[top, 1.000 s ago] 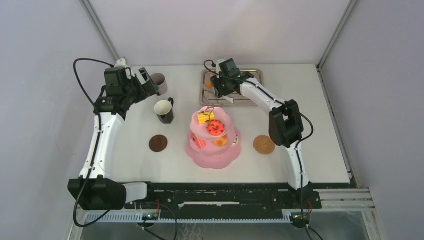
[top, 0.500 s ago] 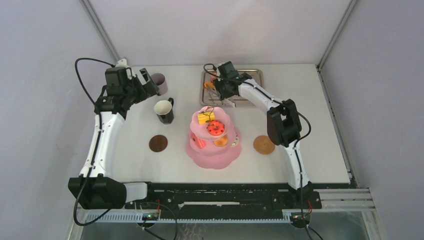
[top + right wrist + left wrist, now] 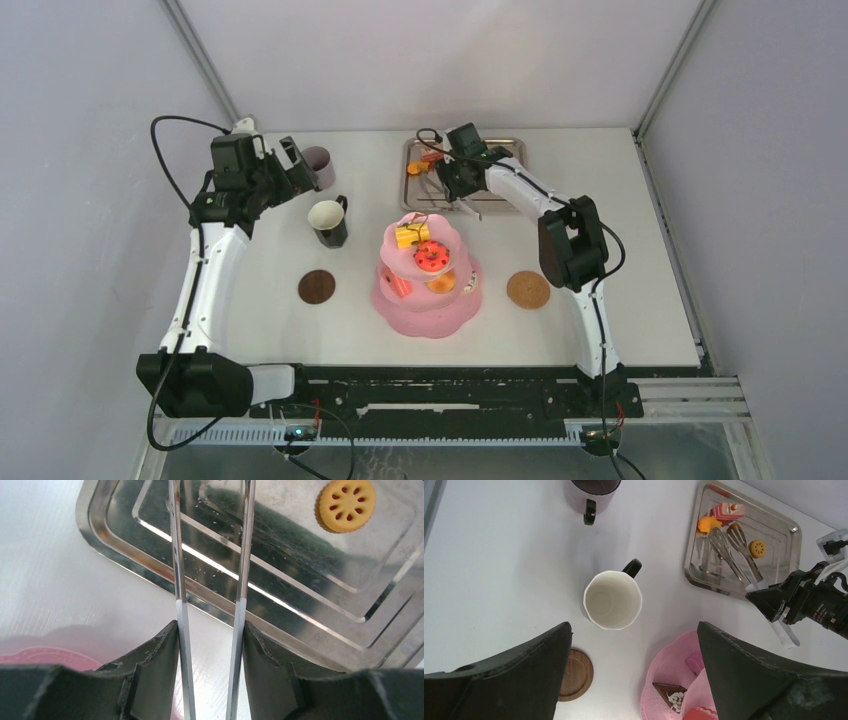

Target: Serve the afternoon tea

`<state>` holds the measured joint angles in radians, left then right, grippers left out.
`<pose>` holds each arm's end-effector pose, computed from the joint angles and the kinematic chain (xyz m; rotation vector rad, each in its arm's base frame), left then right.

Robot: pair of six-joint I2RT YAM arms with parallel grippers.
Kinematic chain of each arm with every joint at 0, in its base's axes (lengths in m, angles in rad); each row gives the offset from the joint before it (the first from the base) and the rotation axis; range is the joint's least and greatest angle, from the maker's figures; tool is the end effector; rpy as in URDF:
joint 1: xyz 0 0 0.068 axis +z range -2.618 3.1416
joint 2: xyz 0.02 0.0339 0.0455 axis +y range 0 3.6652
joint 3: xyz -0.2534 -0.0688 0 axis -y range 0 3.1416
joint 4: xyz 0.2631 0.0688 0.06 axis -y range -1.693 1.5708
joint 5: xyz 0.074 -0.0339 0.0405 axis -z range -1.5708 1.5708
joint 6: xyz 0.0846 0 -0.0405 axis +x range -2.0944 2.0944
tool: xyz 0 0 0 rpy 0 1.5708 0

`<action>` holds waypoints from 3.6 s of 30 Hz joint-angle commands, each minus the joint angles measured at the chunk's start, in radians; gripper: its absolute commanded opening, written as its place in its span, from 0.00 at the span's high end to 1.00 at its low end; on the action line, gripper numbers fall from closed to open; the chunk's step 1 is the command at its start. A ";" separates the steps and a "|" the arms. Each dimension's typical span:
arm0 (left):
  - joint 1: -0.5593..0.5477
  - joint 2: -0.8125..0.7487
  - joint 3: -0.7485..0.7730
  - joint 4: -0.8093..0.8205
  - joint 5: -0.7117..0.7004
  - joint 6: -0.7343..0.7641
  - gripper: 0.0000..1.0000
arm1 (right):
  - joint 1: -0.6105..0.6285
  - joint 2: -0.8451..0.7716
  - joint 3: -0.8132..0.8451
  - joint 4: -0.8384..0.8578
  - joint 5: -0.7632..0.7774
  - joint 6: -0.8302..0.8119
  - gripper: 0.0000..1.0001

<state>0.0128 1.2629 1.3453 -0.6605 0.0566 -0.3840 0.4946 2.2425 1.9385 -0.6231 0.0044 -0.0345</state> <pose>0.3332 -0.0005 0.3498 -0.3934 2.1246 -0.2760 0.4771 0.2569 0.1635 -0.6539 2.4208 0.1853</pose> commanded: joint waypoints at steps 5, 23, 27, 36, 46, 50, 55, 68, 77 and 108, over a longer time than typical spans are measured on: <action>0.000 -0.010 0.068 0.013 0.004 0.014 0.01 | -0.006 -0.030 0.080 0.026 -0.089 -0.043 0.46; -0.001 0.003 0.080 0.004 -0.001 0.017 0.00 | -0.037 0.064 0.230 -0.005 -0.117 -0.104 0.44; -0.001 0.007 0.086 0.004 -0.001 0.019 0.00 | -0.049 0.080 0.244 -0.013 -0.144 -0.115 0.45; -0.002 0.017 0.089 0.004 0.003 0.017 0.00 | -0.044 0.078 0.241 -0.047 -0.122 -0.117 0.44; -0.002 0.019 0.092 0.004 0.001 0.020 0.00 | -0.066 0.020 0.174 -0.063 -0.032 -0.062 0.46; -0.001 0.021 0.086 0.007 0.007 0.014 0.00 | -0.066 -0.024 0.112 -0.030 -0.061 -0.056 0.46; -0.003 0.015 0.088 0.008 0.009 0.014 0.00 | -0.046 -0.013 0.114 -0.032 -0.065 -0.057 0.45; -0.002 -0.005 0.080 0.003 -0.004 0.019 0.00 | -0.012 0.082 0.231 -0.053 -0.019 -0.034 0.46; -0.003 0.000 0.076 0.002 -0.008 0.022 0.00 | -0.013 0.118 0.275 -0.060 0.008 -0.038 0.47; -0.003 -0.015 0.028 0.039 0.096 0.037 0.00 | -0.089 -0.355 -0.250 0.020 -0.106 0.141 0.75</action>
<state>0.0124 1.2873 1.3701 -0.6670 0.0963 -0.3611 0.4202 1.9686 1.7206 -0.6884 -0.0853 0.0219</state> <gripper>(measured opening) 0.996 0.432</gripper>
